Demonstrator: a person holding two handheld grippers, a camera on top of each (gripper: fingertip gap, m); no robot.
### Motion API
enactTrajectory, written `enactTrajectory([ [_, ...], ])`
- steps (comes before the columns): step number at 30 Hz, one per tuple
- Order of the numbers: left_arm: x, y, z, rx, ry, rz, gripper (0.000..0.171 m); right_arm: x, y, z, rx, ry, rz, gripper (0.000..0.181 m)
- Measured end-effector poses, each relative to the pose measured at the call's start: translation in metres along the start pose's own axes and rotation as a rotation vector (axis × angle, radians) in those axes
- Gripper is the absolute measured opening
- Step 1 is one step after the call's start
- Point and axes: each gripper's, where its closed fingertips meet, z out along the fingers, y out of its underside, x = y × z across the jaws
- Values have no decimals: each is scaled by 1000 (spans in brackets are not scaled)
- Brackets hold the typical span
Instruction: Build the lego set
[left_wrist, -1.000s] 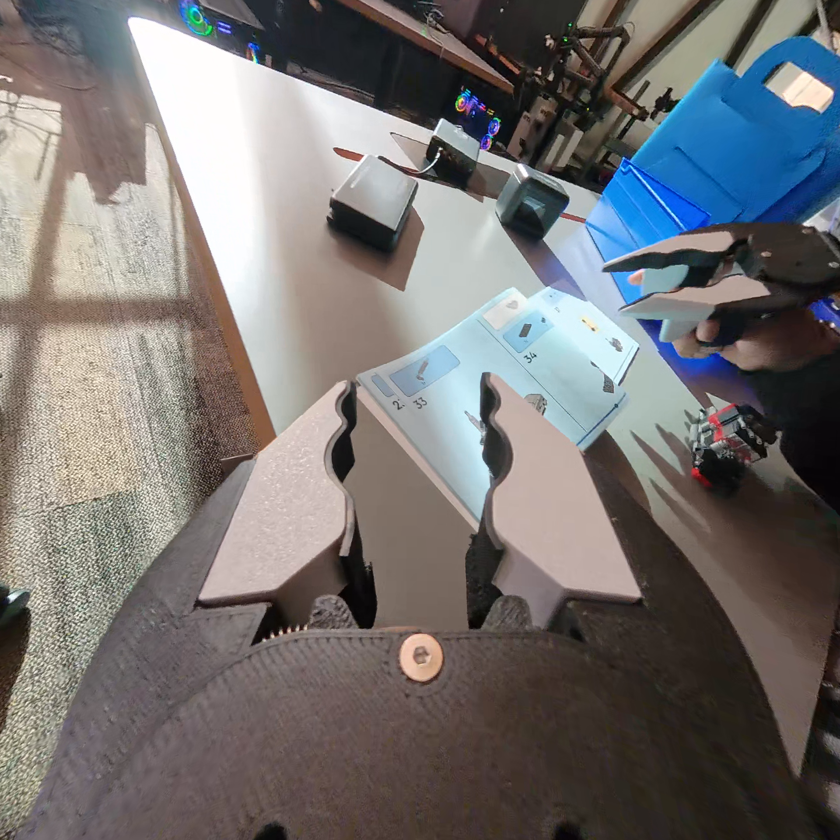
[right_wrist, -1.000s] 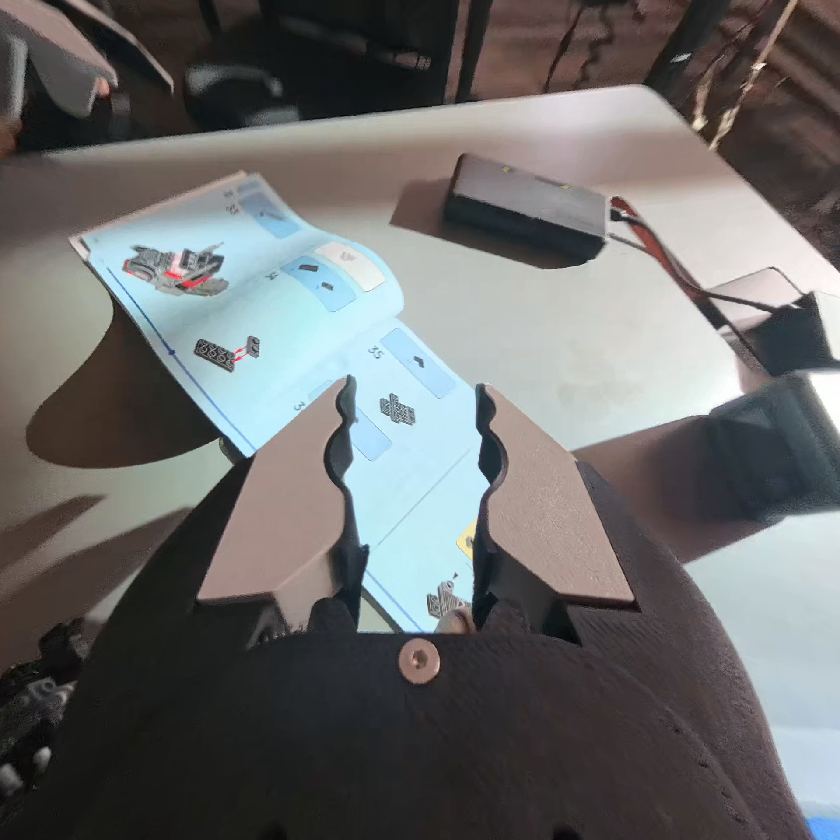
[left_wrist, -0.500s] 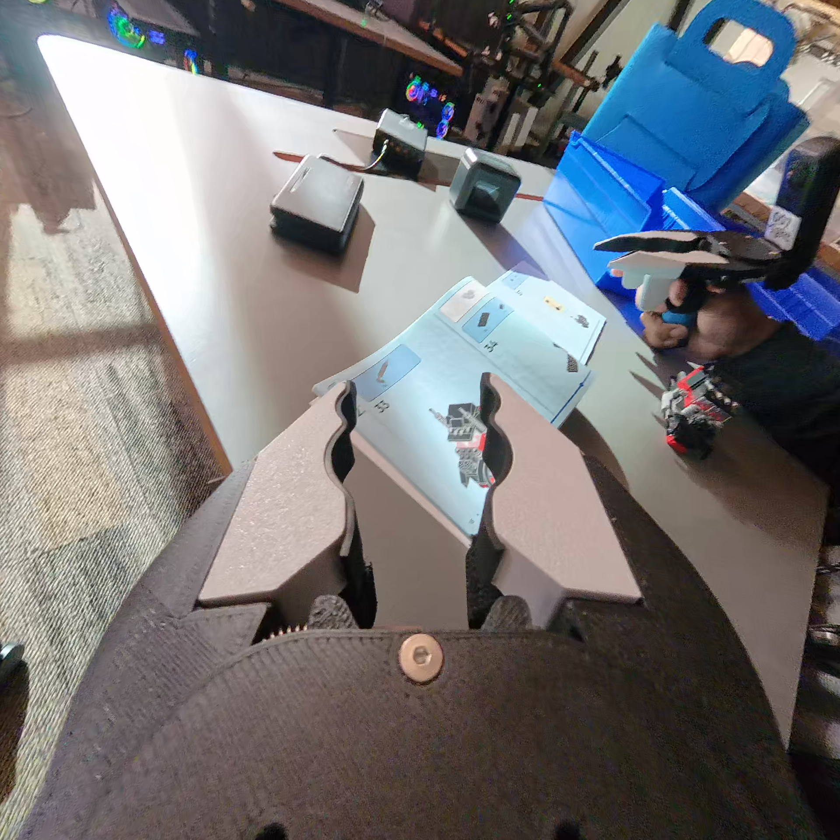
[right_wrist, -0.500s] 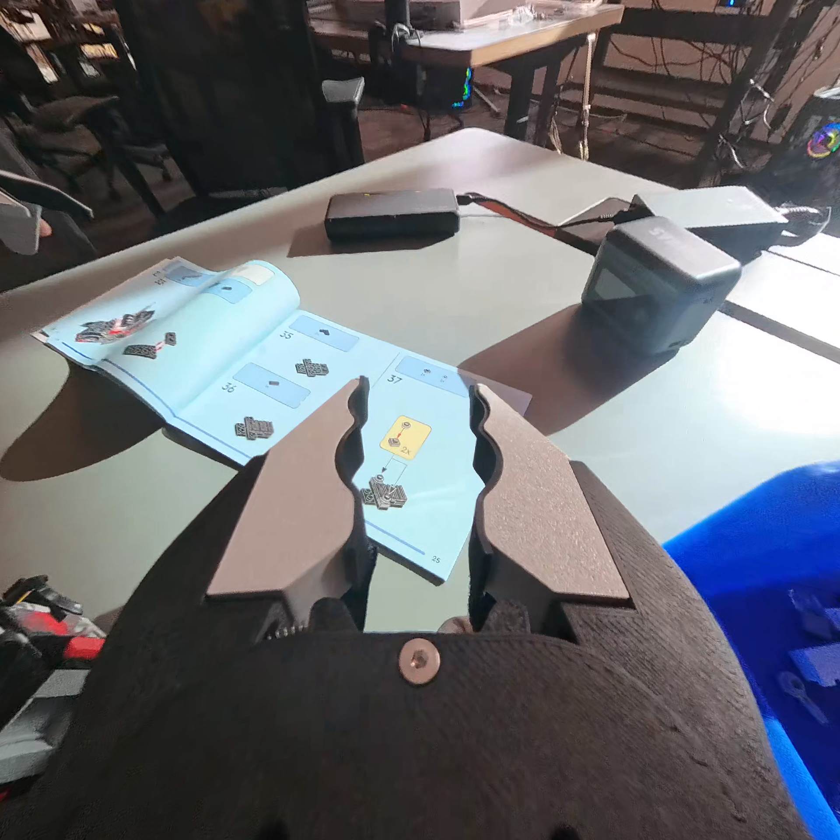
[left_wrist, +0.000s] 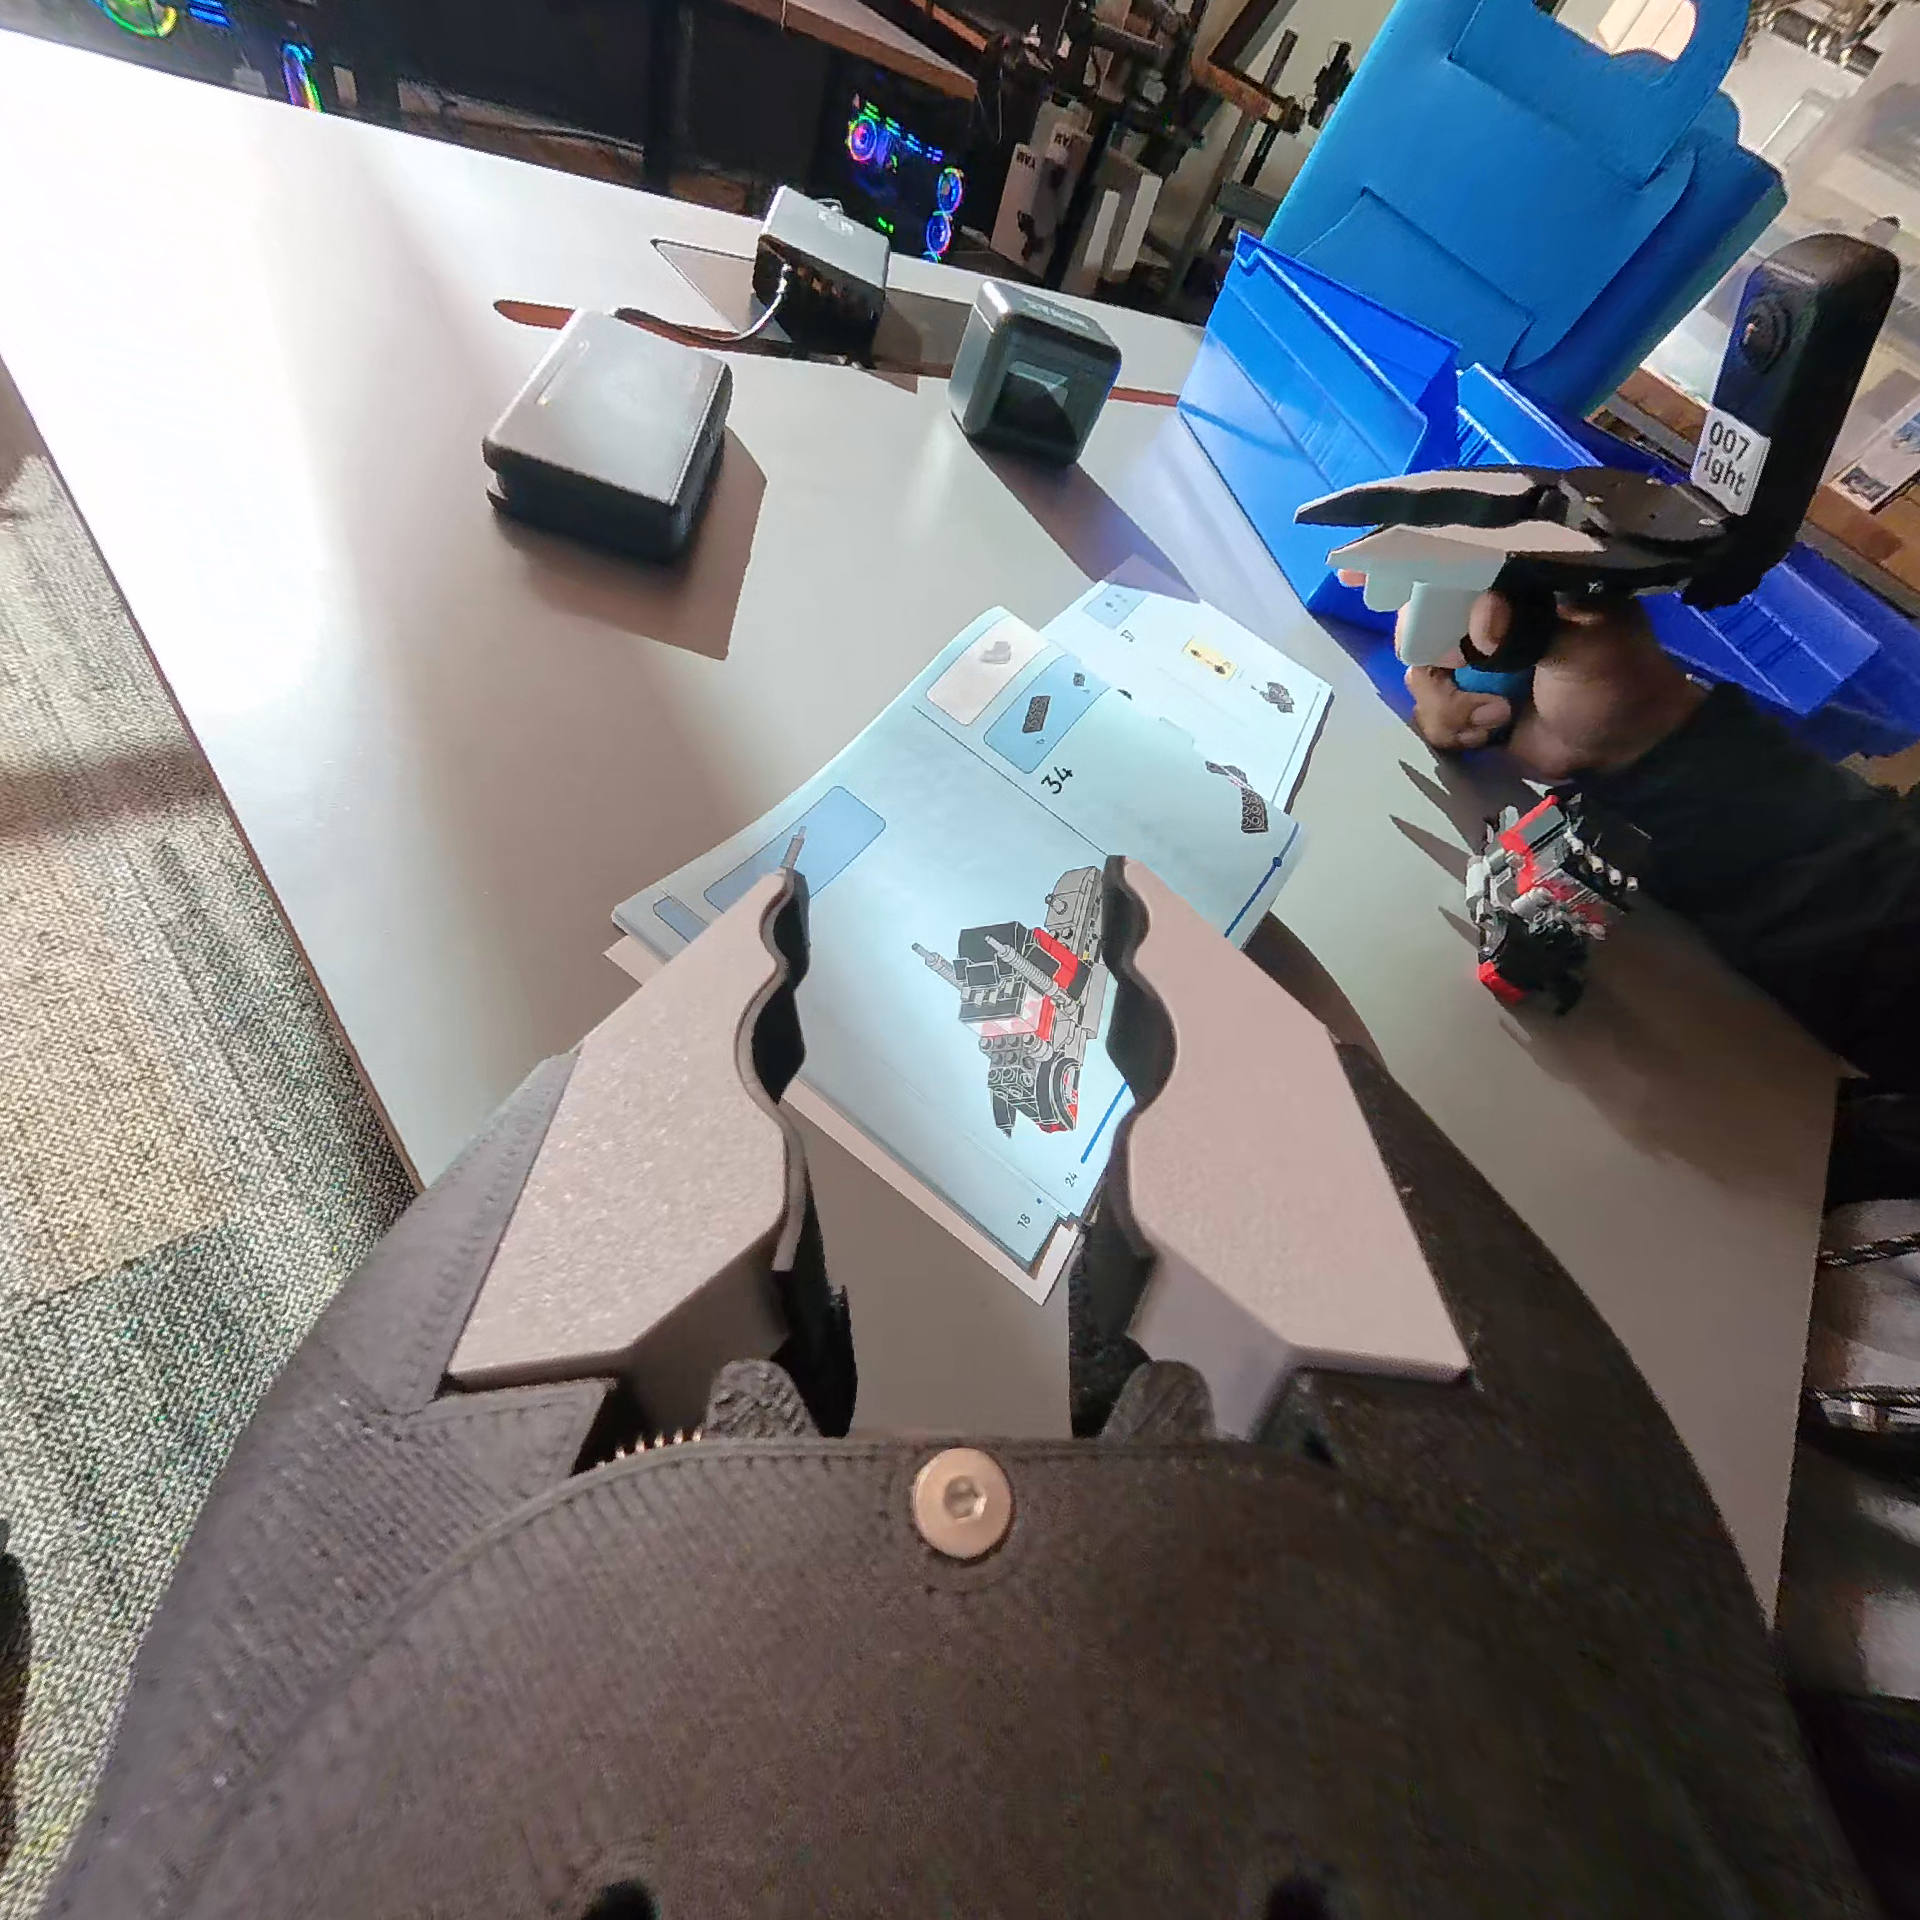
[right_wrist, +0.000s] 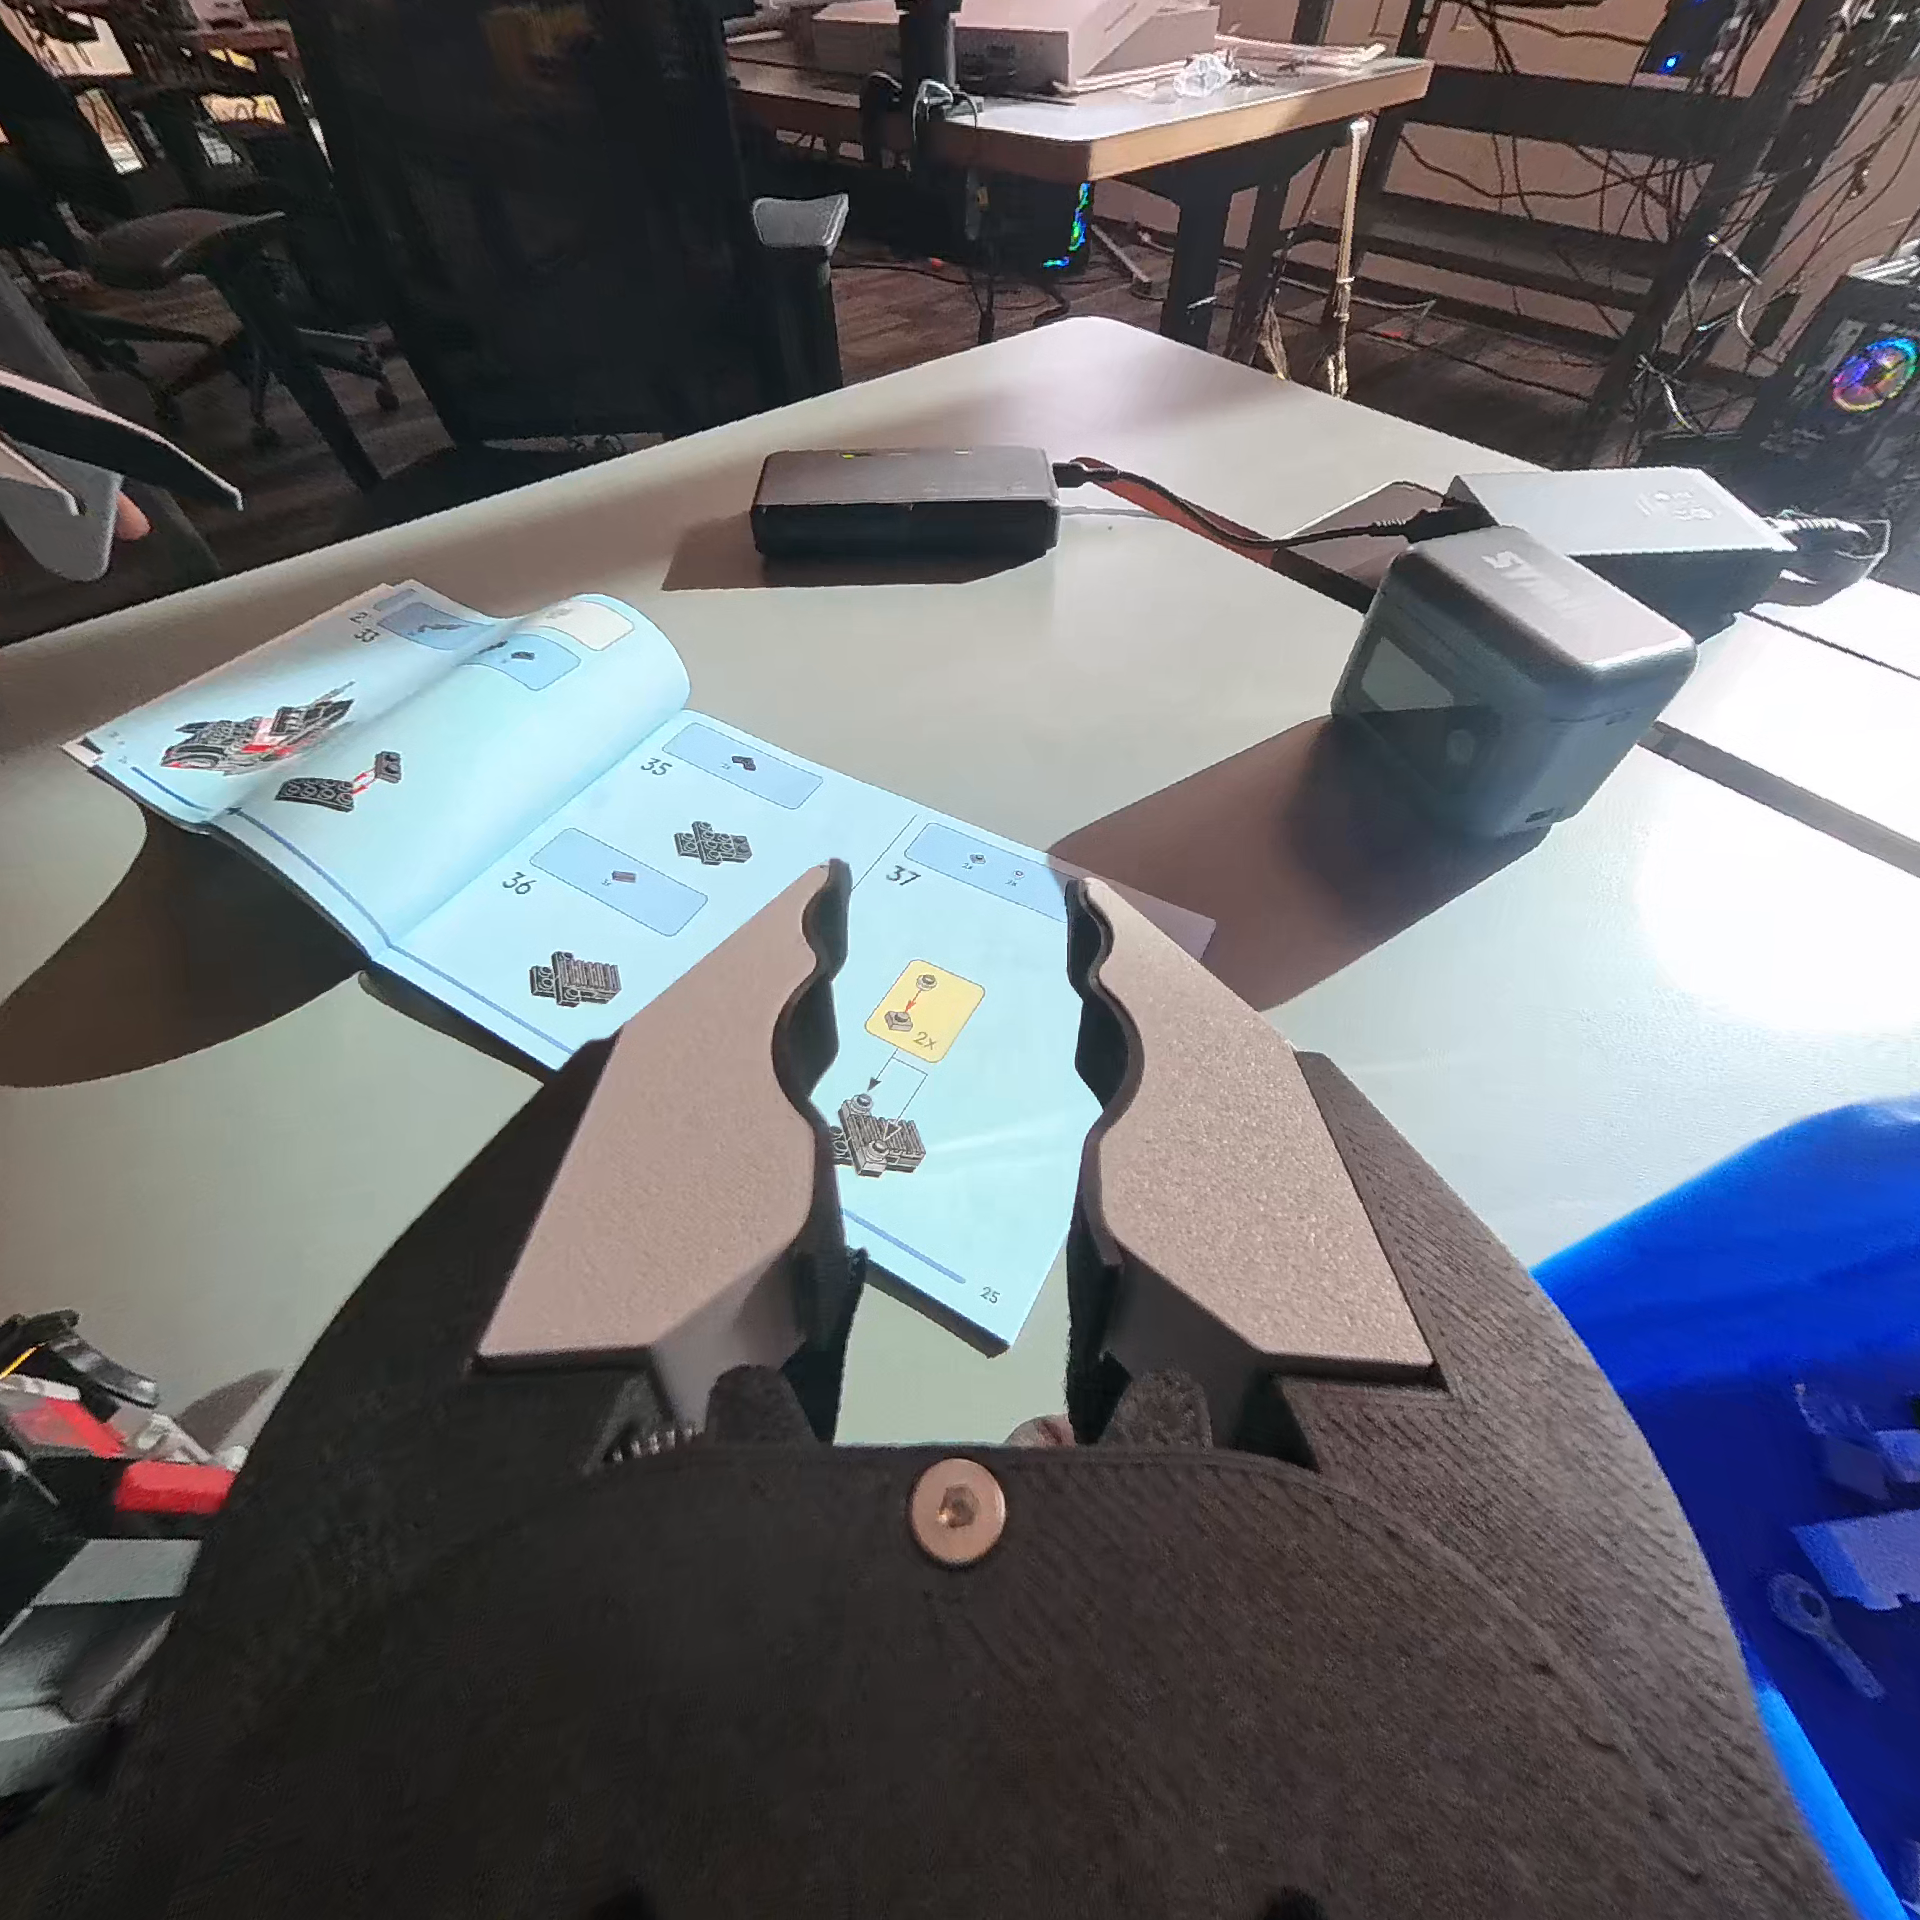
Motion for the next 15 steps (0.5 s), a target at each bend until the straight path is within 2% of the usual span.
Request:
enactTrajectory([
  [15,-2,5,3,-34,1,-26,58,0,5,5,-42,6,-14,47],
])
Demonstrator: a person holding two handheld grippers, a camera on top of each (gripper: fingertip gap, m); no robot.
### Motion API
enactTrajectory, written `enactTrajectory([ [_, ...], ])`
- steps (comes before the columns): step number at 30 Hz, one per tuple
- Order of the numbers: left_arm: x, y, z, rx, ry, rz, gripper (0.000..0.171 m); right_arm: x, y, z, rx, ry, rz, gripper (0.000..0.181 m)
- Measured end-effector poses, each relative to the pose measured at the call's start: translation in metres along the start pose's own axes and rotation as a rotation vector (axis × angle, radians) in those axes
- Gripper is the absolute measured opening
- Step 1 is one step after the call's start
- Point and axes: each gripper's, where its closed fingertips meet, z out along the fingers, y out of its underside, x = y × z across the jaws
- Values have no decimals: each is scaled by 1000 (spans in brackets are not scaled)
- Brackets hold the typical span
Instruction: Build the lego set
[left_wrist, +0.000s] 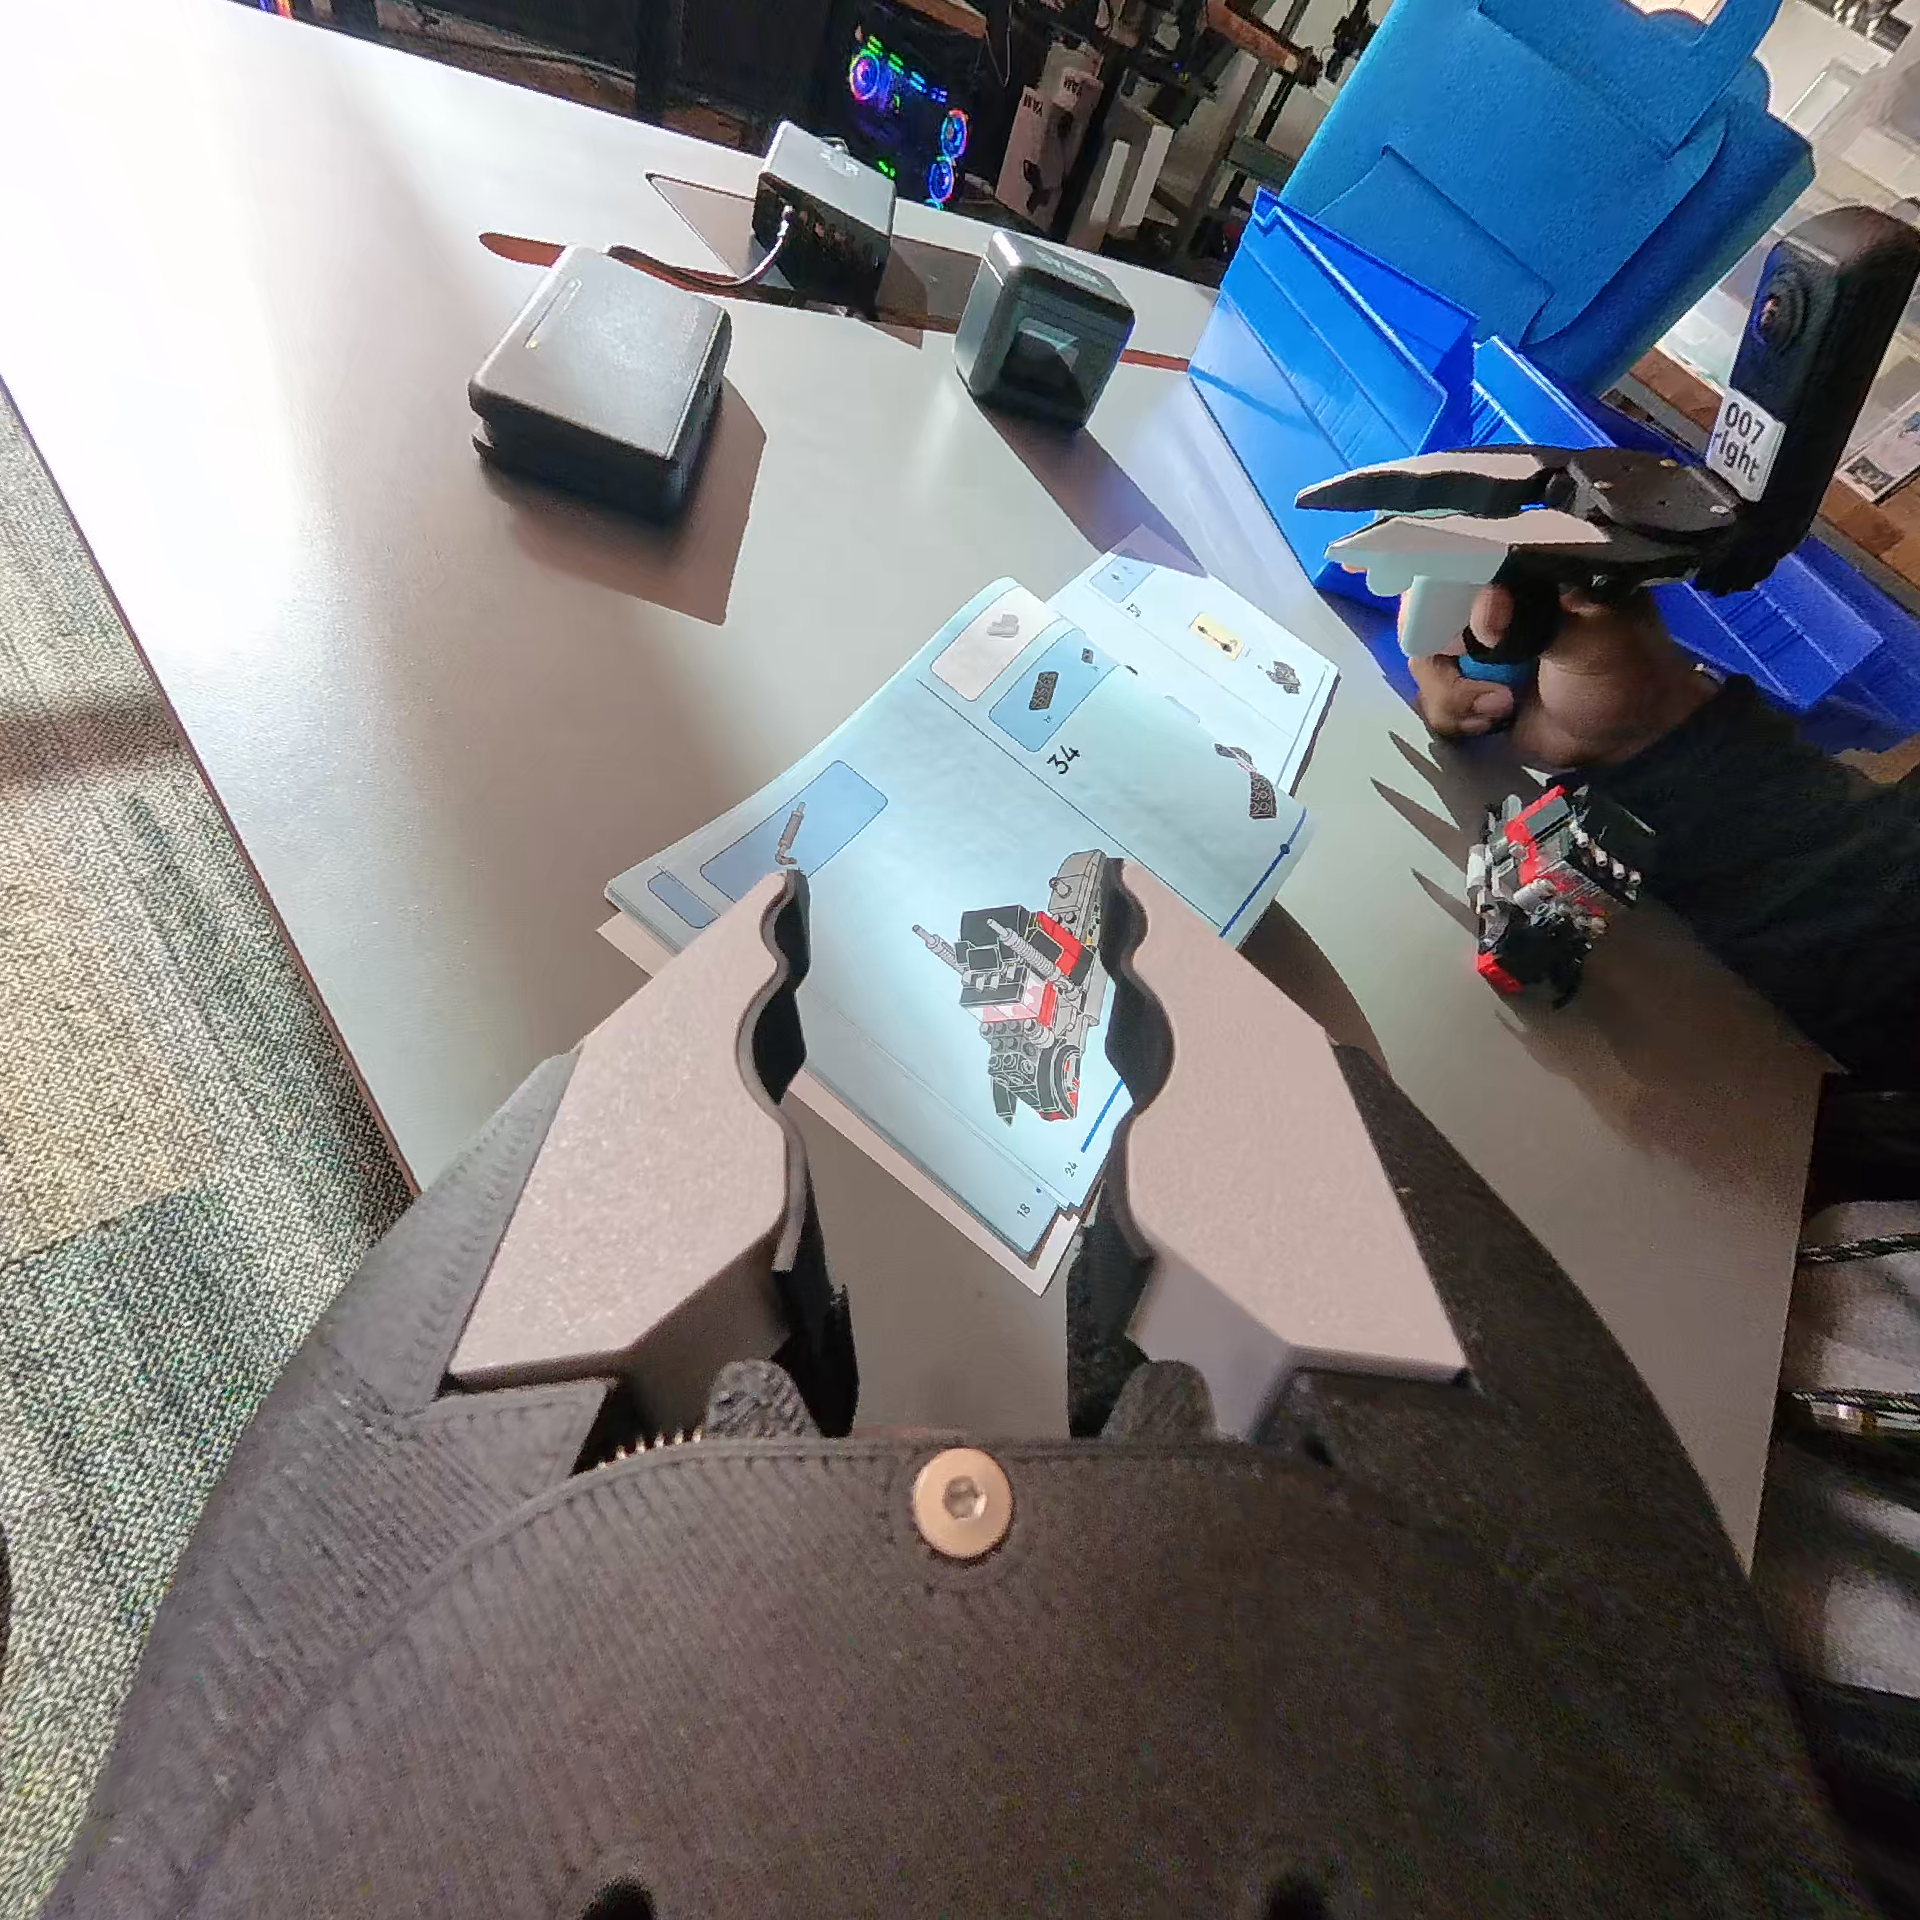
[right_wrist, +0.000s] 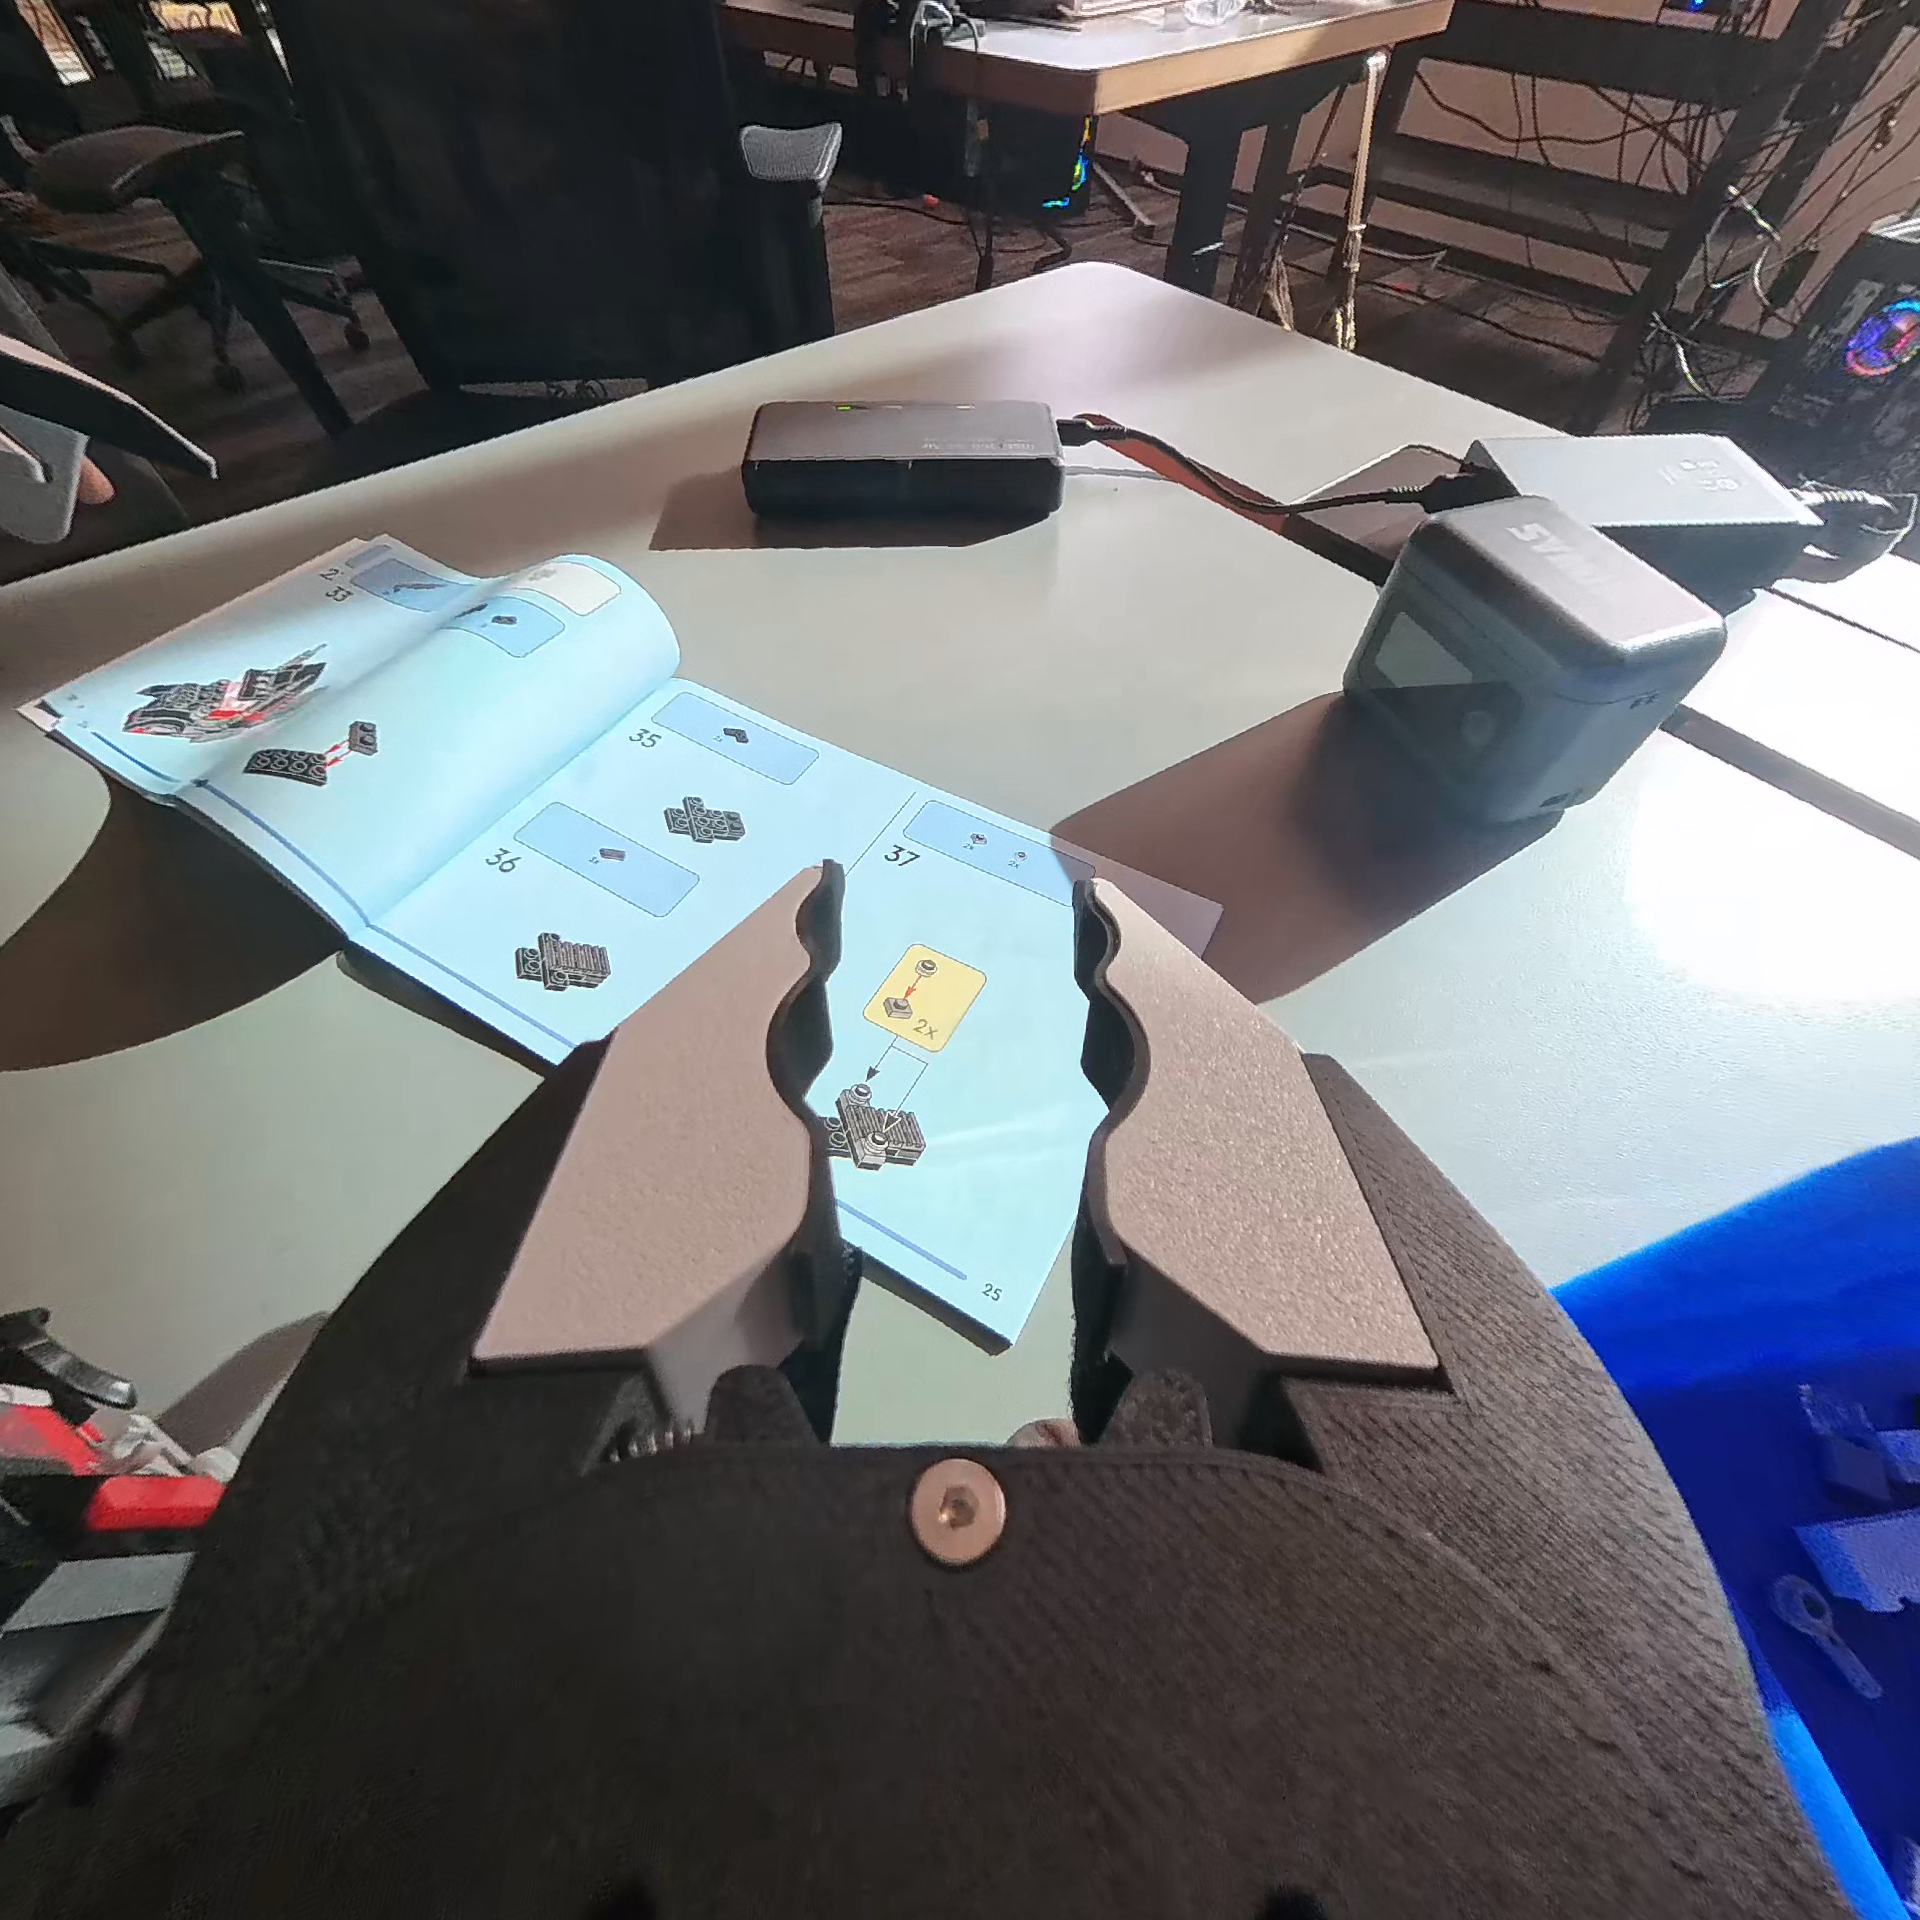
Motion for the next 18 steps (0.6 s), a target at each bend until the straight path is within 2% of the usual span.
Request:
enactTrajectory([
  [18,0,3,3,-29,8,-6,57,1,2,2,-15,4,4,47],
])
